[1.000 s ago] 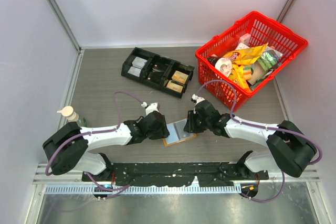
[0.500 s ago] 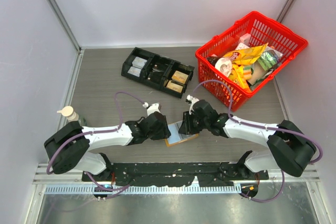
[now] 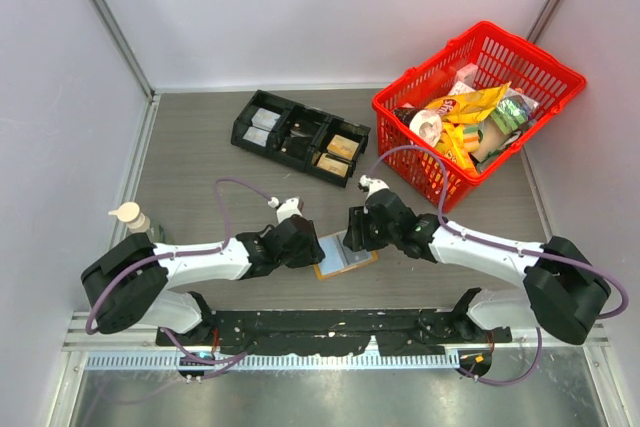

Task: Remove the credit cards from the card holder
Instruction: Remove the credit card from the card holder.

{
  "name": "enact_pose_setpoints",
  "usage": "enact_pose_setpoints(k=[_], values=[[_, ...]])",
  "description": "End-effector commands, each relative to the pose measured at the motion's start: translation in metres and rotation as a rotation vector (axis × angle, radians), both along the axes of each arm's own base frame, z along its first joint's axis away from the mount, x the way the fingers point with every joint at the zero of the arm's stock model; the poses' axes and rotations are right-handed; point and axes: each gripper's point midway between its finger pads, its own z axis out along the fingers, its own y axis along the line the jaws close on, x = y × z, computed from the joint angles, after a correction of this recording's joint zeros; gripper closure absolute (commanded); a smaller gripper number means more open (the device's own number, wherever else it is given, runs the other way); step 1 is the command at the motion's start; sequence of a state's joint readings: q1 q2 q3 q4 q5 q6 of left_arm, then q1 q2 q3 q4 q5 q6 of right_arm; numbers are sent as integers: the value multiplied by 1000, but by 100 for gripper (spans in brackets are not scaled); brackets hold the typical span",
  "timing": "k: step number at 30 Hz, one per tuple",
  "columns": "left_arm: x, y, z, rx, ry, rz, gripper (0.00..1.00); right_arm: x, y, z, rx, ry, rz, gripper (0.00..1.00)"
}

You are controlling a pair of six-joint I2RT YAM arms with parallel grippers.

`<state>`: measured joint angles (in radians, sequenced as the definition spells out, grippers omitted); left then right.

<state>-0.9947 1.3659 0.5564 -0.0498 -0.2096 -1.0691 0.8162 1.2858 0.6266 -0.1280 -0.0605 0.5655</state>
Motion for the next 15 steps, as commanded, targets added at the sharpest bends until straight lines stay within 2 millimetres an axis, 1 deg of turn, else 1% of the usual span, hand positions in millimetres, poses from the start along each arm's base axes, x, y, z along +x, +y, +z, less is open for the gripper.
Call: enact_pose_setpoints(k=[1,3,8,15], values=[[-4,4,-7,23,17,3,54,22,-29,7,-126,-97,-124,48],[-6,4,-8,26,19,0,54,20,-30,1,-140,-86,-121,47],[-5,4,-7,22,15,1,54,18,-23,-7,-132,-55,-96,47],[-5,4,-8,26,19,2,55,15,-15,-10,-108,-41,-62,54]])
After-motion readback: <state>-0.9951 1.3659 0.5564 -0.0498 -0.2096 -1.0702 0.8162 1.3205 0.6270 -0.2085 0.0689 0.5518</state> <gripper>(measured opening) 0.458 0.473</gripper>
